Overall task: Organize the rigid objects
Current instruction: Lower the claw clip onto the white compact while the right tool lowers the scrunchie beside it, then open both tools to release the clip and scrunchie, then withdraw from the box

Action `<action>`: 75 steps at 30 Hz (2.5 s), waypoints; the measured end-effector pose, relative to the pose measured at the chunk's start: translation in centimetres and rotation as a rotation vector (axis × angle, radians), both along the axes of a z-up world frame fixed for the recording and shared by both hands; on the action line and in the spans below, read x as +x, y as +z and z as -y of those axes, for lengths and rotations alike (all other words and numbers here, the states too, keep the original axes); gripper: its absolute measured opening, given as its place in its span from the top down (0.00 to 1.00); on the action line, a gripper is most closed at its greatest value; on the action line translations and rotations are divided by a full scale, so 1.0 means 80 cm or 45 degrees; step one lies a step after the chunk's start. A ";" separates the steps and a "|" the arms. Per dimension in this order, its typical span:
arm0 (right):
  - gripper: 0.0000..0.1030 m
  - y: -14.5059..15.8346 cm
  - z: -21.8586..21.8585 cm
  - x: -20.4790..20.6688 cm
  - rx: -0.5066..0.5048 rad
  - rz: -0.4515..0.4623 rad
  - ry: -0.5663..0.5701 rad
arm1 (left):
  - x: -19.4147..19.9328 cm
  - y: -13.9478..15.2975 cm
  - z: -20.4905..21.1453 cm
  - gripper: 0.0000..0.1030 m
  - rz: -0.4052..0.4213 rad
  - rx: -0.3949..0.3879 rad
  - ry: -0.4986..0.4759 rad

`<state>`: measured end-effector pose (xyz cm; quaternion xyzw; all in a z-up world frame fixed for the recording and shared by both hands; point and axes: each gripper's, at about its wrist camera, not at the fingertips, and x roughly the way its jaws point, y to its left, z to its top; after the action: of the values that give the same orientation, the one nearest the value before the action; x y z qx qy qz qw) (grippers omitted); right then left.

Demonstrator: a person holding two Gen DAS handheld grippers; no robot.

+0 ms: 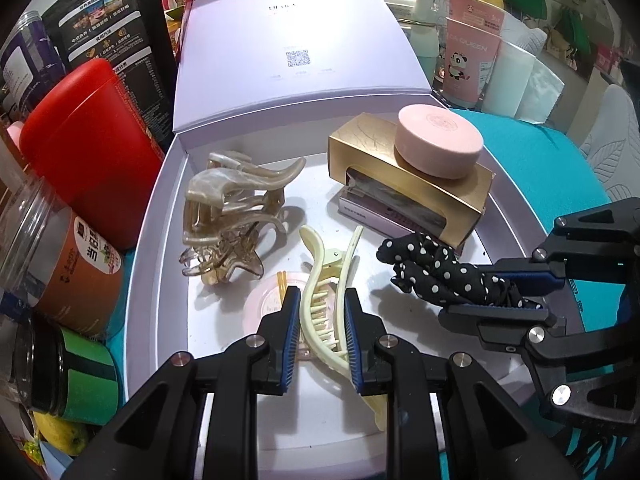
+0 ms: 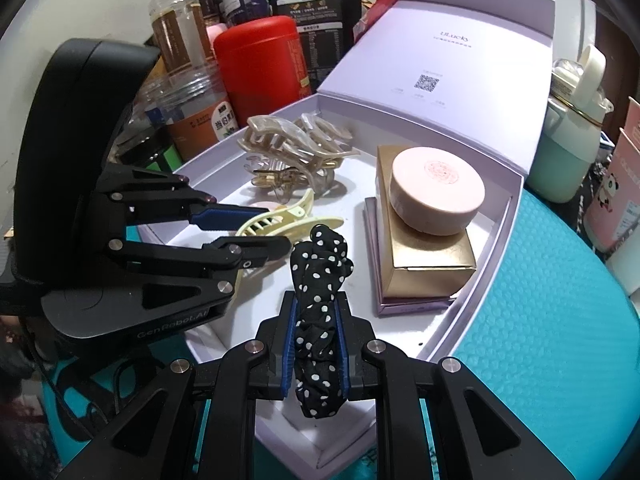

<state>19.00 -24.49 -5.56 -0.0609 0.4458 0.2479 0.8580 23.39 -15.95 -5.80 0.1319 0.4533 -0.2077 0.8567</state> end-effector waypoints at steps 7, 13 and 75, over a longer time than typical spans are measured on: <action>0.82 0.000 0.000 0.018 -0.022 -0.069 -0.012 | 0.015 -0.001 0.005 0.79 -0.002 0.011 0.014; 0.82 0.001 0.010 0.033 0.027 -0.126 -0.042 | 0.030 -0.002 0.013 0.79 -0.020 0.029 0.007; 0.21 0.129 0.020 -0.050 -0.014 0.318 -0.270 | -0.053 0.133 -0.084 0.23 0.249 -0.110 0.206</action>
<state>15.00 -26.10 4.78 -0.0487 0.3412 0.1439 0.9276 19.17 -9.26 4.83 0.0776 0.3674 -0.1435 0.9156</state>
